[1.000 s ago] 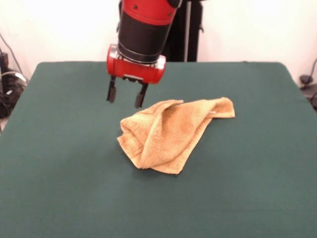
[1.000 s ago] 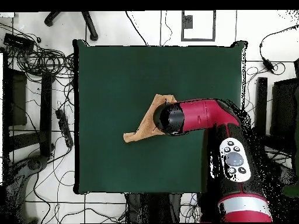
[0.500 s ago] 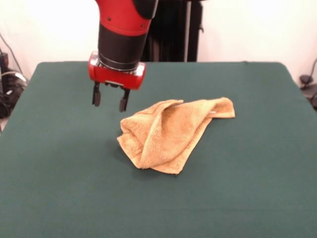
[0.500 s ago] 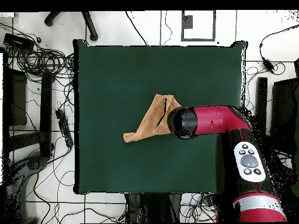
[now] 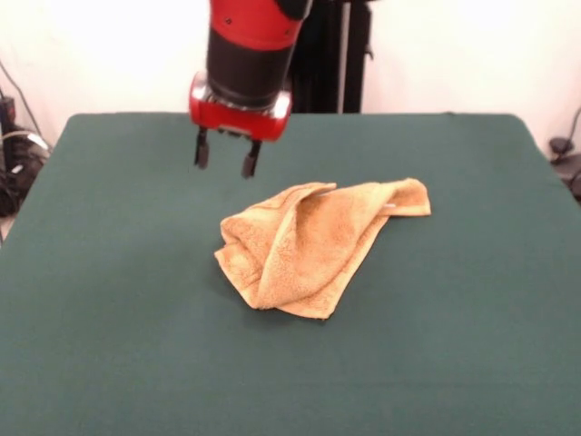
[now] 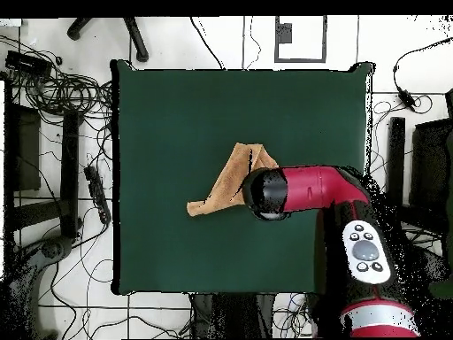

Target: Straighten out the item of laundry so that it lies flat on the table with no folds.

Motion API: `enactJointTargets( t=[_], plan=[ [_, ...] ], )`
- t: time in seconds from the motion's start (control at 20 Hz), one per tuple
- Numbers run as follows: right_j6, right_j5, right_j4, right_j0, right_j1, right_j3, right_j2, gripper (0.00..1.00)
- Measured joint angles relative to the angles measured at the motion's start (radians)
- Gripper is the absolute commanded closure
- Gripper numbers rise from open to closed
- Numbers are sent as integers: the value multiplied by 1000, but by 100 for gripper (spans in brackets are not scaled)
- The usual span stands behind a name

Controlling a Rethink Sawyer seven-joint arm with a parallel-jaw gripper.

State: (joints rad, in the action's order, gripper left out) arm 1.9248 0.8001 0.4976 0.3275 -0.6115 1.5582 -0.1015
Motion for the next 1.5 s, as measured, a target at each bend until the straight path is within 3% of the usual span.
enactJointTargets(
  t=[0.3,0.55,1.05,1.5],
  plan=[
    [0,182,-36,-38,-63,32,11,0],
    [0,248,-72,-44,-94,57,11,0],
    [0,253,-161,-52,-106,114,11,0],
    [0,181,-230,-62,-75,150,11,0]
  ],
)
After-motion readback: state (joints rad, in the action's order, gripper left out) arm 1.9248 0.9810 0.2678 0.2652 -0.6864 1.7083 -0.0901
